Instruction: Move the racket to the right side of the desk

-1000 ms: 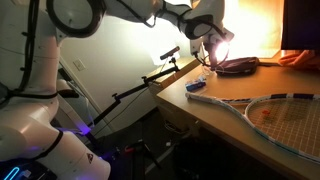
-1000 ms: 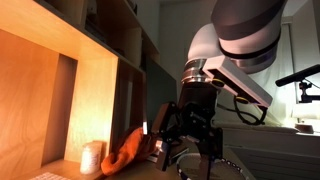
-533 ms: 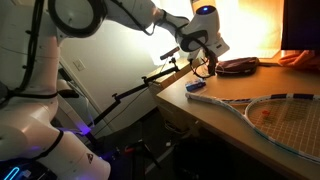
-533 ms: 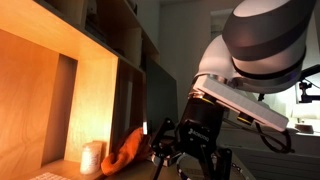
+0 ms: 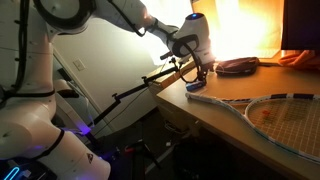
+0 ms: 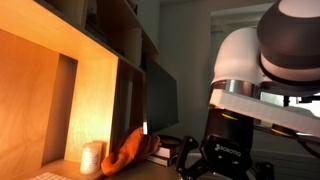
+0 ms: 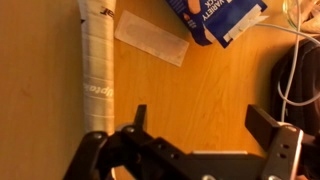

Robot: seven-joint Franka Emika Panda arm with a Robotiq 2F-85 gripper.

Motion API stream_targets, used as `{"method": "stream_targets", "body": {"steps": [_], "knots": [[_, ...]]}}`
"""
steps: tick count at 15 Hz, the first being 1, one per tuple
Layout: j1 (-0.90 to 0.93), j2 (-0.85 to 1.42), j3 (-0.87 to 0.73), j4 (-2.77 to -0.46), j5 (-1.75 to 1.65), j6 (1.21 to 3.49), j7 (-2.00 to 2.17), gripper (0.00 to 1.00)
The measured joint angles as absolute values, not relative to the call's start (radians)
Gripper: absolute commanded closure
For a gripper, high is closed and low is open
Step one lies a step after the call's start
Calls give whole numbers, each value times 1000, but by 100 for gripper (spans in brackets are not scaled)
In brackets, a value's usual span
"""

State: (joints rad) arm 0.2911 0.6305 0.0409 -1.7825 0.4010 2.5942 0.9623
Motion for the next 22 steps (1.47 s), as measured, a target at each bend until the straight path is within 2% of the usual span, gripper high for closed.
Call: {"method": "stream_targets", "body": {"steps": [8,22], "knots": [[311,536,48,-1930,355,2588,1092,0],[280,710,57,-1805,352,2413,1092,0]]}}
